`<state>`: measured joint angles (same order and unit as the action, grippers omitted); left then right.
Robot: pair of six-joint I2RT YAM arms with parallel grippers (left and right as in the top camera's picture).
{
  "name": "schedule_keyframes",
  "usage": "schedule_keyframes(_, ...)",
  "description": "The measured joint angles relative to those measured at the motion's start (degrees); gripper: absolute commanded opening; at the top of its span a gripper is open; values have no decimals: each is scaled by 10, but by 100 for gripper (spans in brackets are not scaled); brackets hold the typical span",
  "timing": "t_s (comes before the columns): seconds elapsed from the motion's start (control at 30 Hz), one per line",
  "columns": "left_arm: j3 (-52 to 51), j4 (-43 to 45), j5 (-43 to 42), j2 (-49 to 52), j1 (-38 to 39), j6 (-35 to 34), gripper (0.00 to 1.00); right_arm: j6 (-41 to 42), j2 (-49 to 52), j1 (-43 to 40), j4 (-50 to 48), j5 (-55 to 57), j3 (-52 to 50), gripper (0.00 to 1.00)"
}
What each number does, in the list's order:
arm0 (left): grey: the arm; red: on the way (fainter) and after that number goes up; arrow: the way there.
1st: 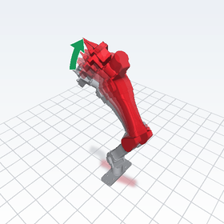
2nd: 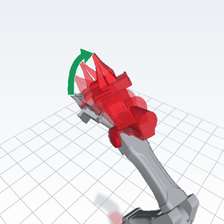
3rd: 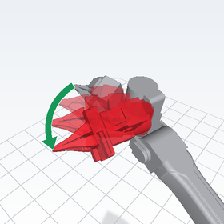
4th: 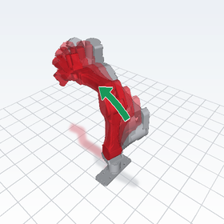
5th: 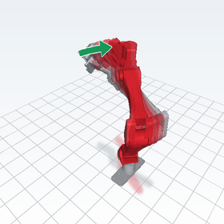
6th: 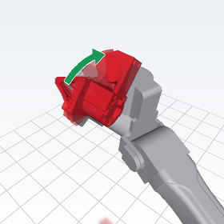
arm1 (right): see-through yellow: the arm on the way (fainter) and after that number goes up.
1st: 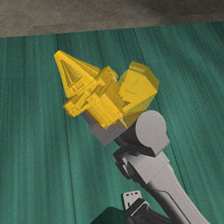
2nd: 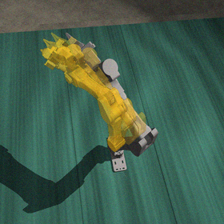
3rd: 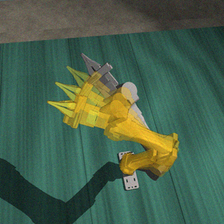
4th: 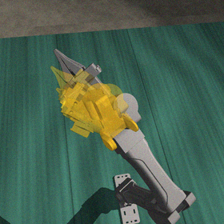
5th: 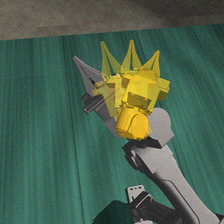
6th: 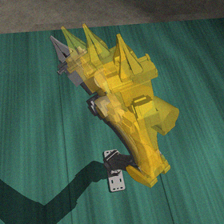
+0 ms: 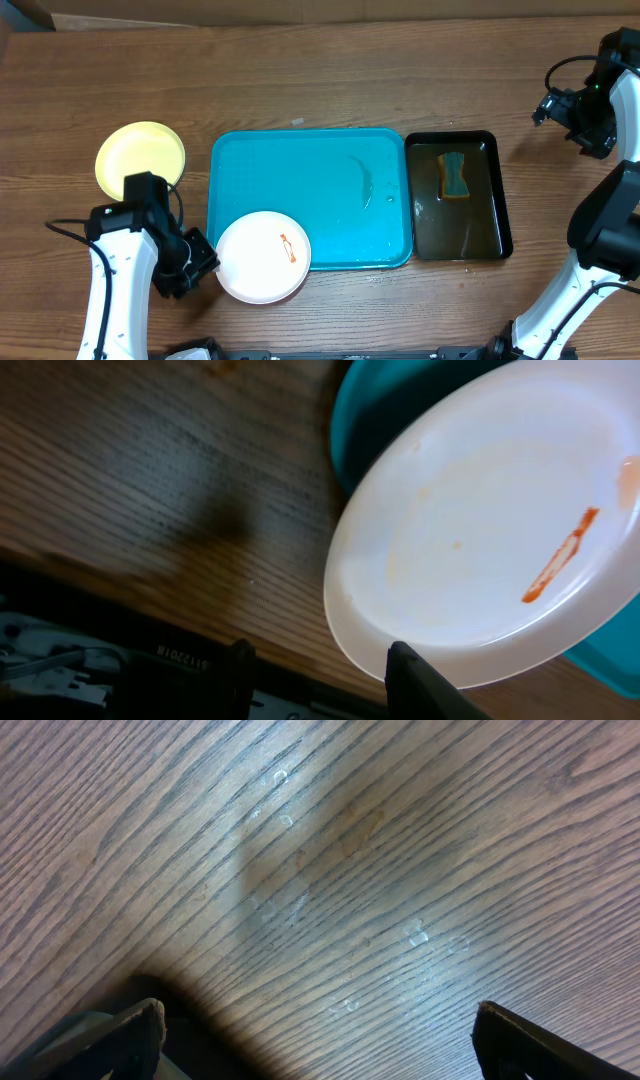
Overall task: Clean dirty plates on tray and stack at the side
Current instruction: 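Carry the yellow plate left and stack it on the white plate, then grasp the stained white plate's left rim with the left gripper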
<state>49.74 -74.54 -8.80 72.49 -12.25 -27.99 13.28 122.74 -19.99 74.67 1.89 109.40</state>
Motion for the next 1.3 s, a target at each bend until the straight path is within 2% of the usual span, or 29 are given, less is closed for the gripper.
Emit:
schedule_keyframes(0.37, -14, -2, -21, 0, 75, -46, 56, 0, 0, 0, 0, 0, 0, 100)
schedule_keyframes(0.77, -19, -2, -16, 0, 142, -100, 60, 0, 0, 0, 0, 0, 0, 100)
schedule_keyframes(0.97, -53, 10, -3, 0, 145, -146, 52, 0, 0, 0, 0, 0, 0, 100)
schedule_keyframes(1.2, -88, 68, 2, 0, 145, -184, 41, 0, 0, 0, 0, 0, 0, 100)
schedule_keyframes(1.3, -101, 78, 3, 0, 145, -203, 30, 0, 0, 0, 0, 0, 0, 100)
